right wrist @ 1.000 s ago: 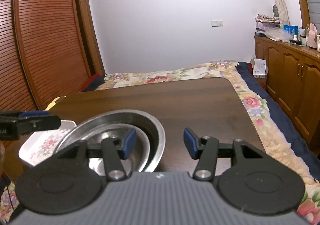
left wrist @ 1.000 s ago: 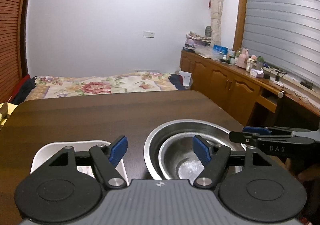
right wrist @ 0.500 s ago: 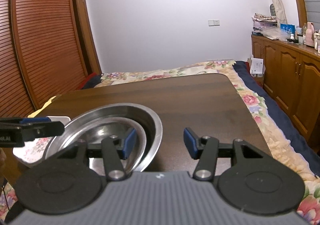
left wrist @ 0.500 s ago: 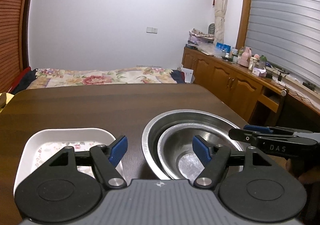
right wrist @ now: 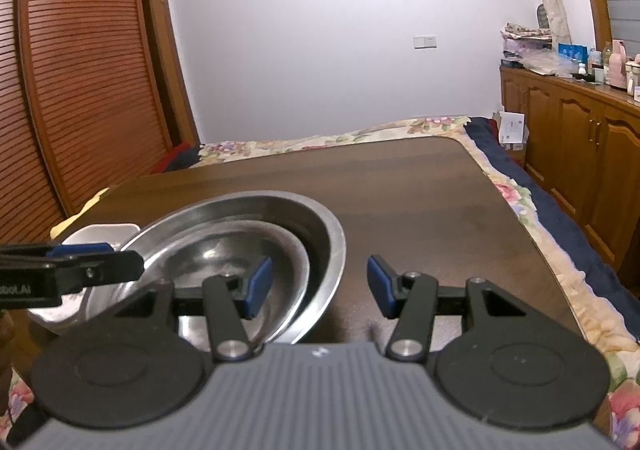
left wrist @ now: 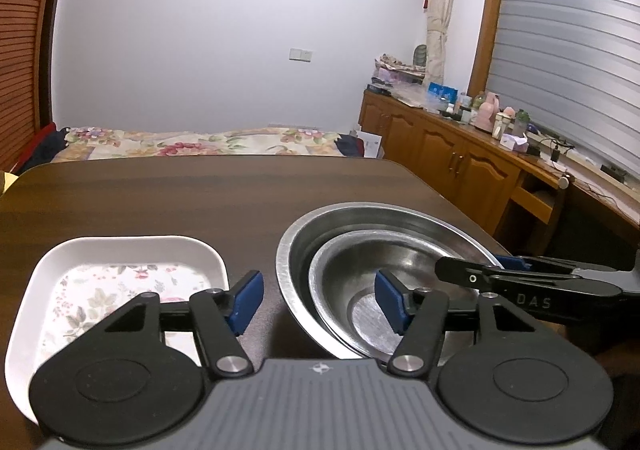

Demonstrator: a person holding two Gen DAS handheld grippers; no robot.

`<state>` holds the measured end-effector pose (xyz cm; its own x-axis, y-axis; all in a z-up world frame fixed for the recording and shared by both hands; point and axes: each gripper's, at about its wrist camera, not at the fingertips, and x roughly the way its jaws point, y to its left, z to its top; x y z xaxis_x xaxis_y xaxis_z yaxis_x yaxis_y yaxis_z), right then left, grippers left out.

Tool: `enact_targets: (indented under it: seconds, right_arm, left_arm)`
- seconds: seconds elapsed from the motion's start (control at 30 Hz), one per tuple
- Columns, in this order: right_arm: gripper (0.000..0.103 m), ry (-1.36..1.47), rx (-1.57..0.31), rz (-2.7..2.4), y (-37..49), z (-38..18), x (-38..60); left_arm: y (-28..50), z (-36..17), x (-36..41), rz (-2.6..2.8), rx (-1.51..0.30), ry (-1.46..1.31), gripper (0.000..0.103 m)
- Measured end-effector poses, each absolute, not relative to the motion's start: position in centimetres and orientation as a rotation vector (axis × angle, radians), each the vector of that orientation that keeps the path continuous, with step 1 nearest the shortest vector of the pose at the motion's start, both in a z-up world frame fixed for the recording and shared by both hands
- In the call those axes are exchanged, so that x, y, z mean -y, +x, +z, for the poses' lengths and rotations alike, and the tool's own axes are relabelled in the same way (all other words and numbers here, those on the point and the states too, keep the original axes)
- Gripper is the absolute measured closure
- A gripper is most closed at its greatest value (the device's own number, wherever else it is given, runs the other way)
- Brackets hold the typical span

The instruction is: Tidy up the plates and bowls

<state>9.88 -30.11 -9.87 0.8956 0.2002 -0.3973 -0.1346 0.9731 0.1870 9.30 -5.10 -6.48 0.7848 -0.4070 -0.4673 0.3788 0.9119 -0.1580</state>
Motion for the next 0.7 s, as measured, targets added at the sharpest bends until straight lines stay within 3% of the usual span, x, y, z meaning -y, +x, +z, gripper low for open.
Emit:
enact_targets:
  seconds: [0.7]
  right_arm:
    - [0.05, 0.185, -0.453, 0.188, 10.8, -10.5, 29.7]
  left_arm:
    - [9.9, -7.7, 5.4, -0.434, -0.543, -0.071, 0.053]
